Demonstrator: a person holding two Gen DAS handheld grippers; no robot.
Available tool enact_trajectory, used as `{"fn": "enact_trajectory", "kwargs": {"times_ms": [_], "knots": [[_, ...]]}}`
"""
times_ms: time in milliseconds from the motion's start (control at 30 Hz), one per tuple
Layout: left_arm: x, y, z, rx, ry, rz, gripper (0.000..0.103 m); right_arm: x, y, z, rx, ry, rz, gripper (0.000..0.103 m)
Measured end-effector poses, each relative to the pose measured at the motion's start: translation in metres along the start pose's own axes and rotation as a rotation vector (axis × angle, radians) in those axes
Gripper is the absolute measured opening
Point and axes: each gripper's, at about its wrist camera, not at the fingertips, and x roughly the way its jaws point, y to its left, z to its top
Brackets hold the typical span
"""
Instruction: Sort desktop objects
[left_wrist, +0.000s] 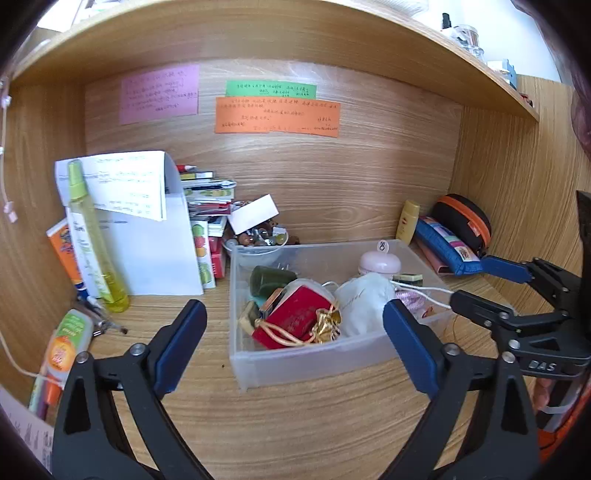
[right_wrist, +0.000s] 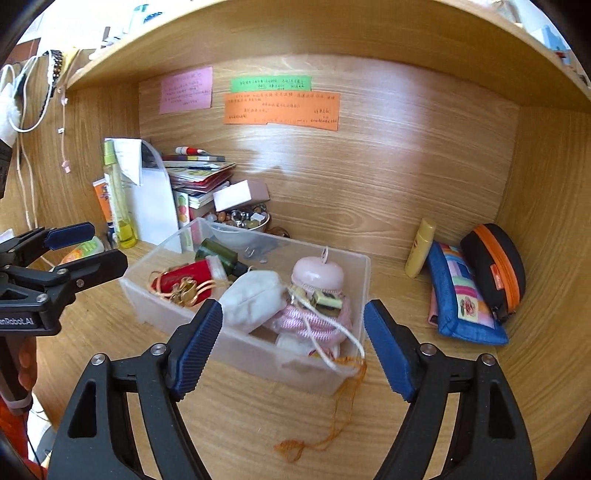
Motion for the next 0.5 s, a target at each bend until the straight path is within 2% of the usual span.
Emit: {"fn": "enact_trajectory", "kwargs": {"times_ms": [300,500], "knots": [[-0.028,-0.014,-0.019,0.026,-0.017,0.043,0.098,-0.039,0.01,-0.019,-0.008,-0.029,0.006,0.084],[-0.034,-0.019,-0.027,0.016,0.011,-0.004,0.1,-0.056,0.013,-0.028,-0.015,-0.041,0.002,0.084]]}}
